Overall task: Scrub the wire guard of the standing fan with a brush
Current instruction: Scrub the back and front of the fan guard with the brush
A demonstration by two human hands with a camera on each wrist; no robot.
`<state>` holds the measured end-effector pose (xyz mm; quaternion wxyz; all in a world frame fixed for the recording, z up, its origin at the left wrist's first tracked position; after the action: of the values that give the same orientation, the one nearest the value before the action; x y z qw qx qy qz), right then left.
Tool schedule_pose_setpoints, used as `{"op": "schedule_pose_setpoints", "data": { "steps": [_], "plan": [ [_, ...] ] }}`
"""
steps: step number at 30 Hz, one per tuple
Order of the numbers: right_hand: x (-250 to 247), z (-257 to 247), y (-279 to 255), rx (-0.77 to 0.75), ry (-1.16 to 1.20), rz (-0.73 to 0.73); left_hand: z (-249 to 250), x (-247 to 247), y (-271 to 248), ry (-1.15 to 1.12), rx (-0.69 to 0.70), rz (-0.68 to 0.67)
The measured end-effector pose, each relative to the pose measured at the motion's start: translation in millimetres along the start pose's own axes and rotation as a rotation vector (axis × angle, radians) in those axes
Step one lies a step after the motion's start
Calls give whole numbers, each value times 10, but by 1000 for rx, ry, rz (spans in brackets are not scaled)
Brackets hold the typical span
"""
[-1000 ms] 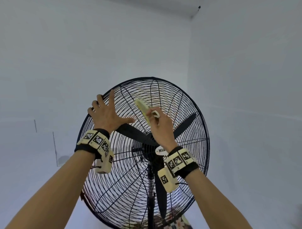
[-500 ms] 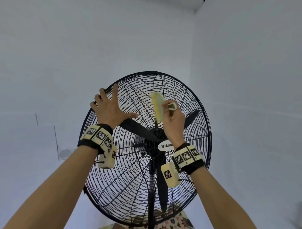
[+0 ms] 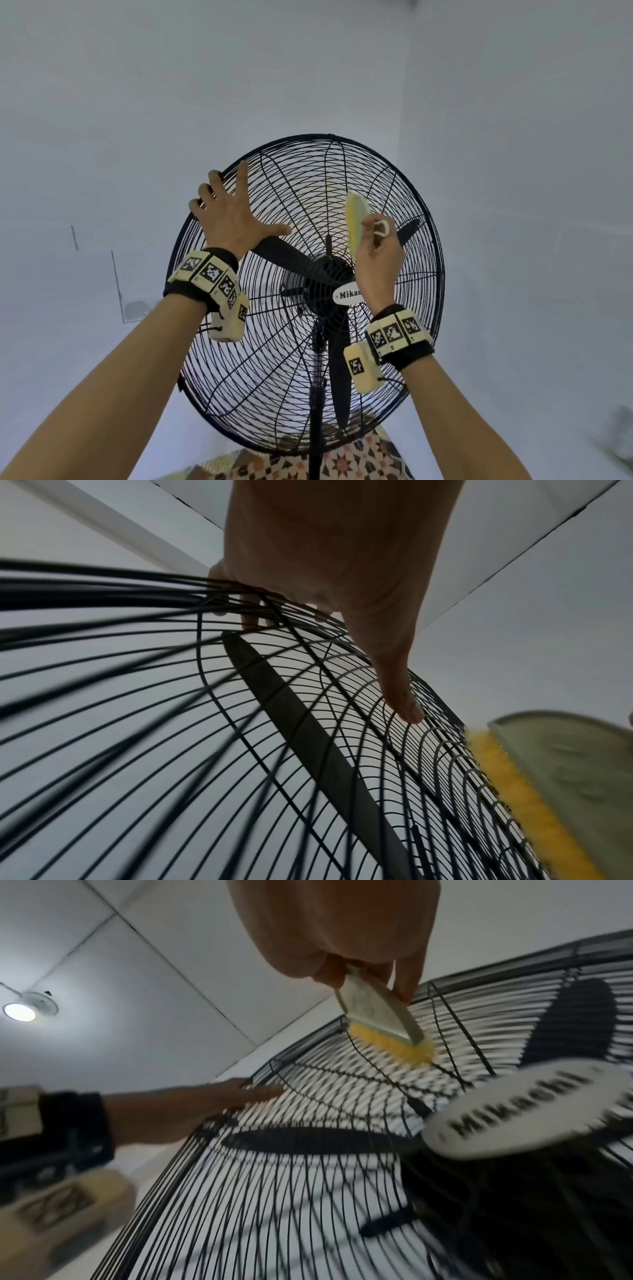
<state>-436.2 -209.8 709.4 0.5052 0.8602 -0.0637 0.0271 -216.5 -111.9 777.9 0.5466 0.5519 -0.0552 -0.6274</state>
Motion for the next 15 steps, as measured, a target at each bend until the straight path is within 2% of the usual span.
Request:
{"op": "schedule_pose_setpoints", "data": {
  "steps": [5,7,11,13,15],
  "plan": [
    [48,-85,-316,-69,57,-302,-36,6,17,-5,-8,8],
    [-11,-76,-255,-32,127,-265,-34,8,15,-11,-6,-3],
    [-69,47,-61,-29,47,-10,-12,-6,-3,6,3,-4],
    [-9,69,-64,-68,-38,-79,-21,-7,4,6,-3,-4],
    [40,78,-102,-101,-13,-239,-38,-3,14,0,-7,-6]
  ]
}}
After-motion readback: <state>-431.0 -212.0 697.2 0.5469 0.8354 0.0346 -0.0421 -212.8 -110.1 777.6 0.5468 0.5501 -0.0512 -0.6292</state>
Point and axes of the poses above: each hand's wrist, its own y-axis towards the middle knuckle, its own x-axis out of the palm, z = x × y, the point moved 2 cm from there along y, towards the middle knuckle, and after that the axes turned 10 degrees about -x, right-handed, at the moved point
